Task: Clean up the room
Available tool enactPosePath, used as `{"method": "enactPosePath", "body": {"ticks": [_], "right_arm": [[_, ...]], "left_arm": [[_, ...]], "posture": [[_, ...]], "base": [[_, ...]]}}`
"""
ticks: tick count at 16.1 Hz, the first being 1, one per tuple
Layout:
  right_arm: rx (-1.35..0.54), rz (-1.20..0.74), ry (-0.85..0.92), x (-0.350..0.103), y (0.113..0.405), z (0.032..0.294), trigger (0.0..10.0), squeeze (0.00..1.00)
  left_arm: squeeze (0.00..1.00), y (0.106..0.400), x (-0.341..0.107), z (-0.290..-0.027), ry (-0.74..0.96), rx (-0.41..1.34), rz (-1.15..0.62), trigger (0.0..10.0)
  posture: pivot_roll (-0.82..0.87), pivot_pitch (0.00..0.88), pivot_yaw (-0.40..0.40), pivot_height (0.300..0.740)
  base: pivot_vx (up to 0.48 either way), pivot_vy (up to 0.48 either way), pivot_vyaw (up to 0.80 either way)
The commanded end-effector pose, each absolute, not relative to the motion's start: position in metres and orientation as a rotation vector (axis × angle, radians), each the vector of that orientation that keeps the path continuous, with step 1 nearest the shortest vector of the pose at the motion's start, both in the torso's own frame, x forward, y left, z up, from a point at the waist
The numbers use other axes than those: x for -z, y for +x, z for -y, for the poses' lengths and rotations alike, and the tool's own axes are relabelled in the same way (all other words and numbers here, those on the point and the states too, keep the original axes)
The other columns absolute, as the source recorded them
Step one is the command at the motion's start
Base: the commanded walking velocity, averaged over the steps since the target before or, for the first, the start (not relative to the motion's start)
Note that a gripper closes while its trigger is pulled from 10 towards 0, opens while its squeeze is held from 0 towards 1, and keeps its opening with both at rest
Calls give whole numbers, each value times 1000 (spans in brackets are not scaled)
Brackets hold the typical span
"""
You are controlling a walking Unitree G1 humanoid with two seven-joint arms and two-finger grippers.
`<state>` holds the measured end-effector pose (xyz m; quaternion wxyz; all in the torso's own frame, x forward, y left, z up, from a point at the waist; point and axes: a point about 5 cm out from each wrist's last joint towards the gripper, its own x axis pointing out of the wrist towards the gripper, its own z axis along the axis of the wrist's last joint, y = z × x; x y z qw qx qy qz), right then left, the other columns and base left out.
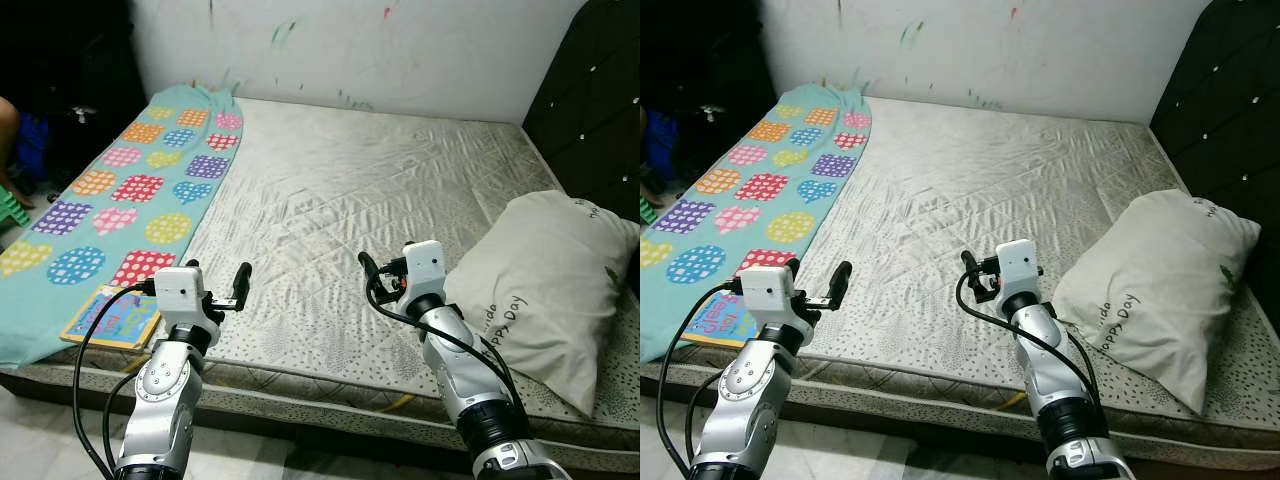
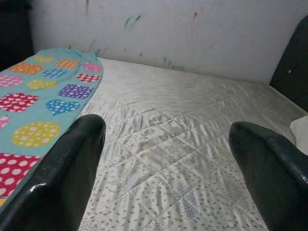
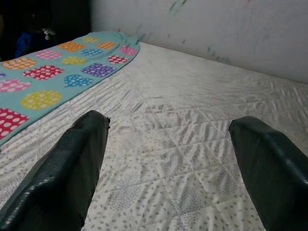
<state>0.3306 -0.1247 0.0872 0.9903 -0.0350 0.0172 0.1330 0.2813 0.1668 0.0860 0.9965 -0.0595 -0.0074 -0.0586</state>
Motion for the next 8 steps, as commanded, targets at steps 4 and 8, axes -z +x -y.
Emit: {"method": "enactPosePath", "body": {"ticks": [4, 8], "right_arm": [[-148, 36, 7, -101, 327, 150, 10000, 0], [-82, 65, -14, -100, 301, 178, 10000, 0]], "left_arm": [[0, 266, -94, -174, -102, 140, 52, 10000], [0, 220, -85, -201, -74, 53, 24, 10000]], "posture": [[-1, 0, -29, 740], [10, 0, -51, 740]], "base": [[0, 0, 0], [0, 0, 0]]}}
